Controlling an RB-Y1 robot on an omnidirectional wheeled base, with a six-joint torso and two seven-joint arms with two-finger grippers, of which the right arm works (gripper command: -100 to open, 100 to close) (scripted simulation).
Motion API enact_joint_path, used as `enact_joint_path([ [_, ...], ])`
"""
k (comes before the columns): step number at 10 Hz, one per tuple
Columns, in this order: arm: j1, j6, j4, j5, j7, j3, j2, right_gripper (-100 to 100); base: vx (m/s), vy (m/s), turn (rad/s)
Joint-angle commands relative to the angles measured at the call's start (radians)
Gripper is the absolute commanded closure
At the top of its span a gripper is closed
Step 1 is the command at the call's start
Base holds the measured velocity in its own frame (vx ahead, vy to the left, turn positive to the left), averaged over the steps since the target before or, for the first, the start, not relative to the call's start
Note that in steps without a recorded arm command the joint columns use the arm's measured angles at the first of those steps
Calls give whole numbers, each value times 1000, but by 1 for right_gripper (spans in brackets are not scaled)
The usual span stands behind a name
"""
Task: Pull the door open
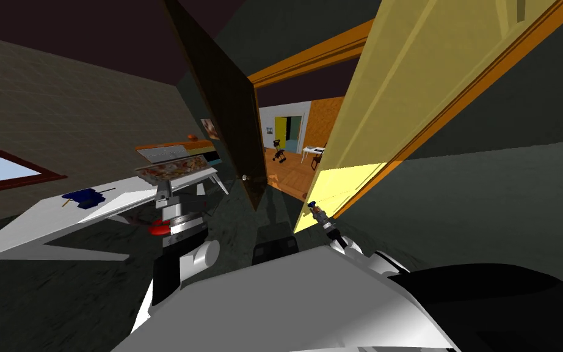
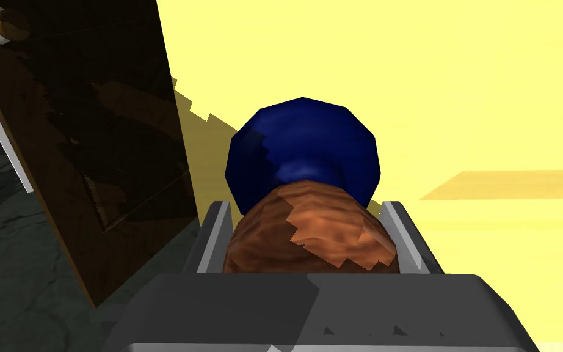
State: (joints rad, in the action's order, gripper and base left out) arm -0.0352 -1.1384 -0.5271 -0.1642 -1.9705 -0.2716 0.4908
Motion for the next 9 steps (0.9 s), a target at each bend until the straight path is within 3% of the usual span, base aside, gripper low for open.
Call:
enact_joint_path([
  [1,-1,-13,7,3,-5,-3,3,100,-138,-47,145],
  [9,-7,-89,50,23,-33,-19,22,100,-201,-96,158],
])
